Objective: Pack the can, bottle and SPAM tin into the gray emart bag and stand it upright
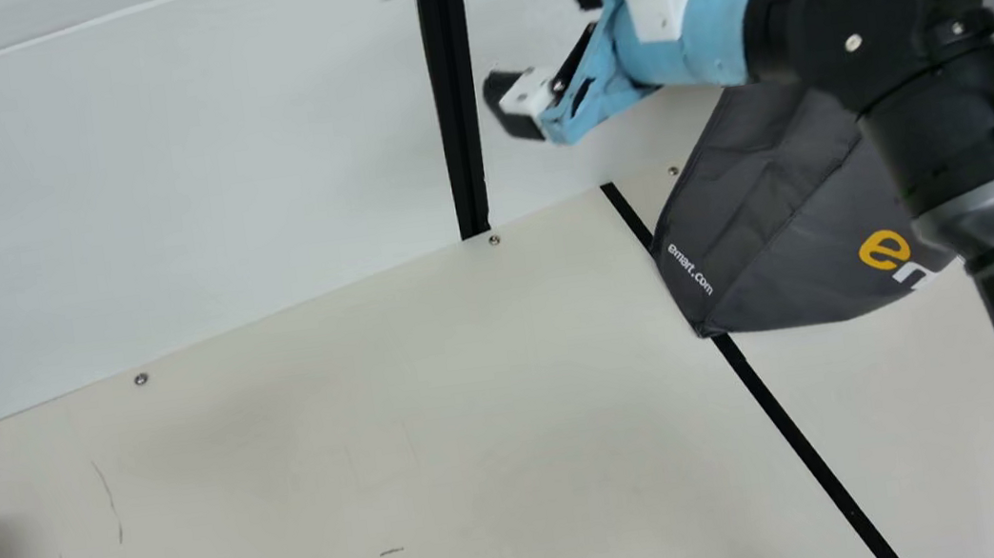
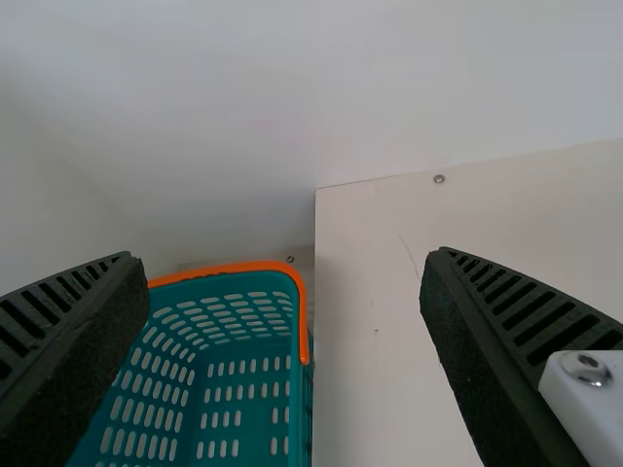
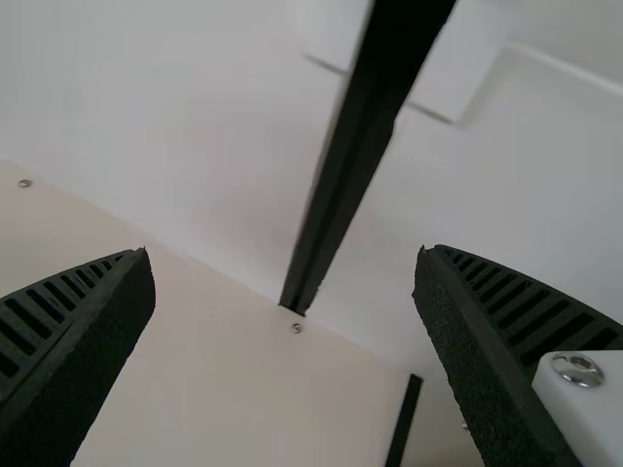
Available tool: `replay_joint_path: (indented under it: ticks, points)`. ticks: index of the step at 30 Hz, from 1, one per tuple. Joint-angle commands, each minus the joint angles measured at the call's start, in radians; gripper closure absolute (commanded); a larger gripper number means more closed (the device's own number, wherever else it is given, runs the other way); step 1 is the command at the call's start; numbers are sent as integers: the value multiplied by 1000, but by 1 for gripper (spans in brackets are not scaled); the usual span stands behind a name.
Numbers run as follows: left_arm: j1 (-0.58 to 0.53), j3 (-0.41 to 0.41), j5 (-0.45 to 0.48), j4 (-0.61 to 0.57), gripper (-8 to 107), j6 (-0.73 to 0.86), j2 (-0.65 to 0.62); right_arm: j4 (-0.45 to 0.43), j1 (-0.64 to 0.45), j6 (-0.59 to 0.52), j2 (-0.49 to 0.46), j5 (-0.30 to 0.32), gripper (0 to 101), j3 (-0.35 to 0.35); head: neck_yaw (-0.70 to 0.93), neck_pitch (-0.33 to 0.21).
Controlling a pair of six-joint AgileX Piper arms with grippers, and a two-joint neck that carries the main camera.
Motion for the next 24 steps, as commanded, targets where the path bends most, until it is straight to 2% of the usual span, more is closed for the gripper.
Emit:
replay_joint_path:
  ticks: [1, 9, 24]
  points:
    - [0, 0, 0, 0, 9, 0, 0, 1, 23, 4, -10, -13, 6, 67, -1, -23]
    - [0, 0, 0, 0, 9, 0, 0, 21, 67, 12, -56, -47, 6, 197, -1, -23]
    - [0, 0, 0, 0, 9, 0, 0, 70, 98, 6, -183, -59, 6, 403, -1, -23]
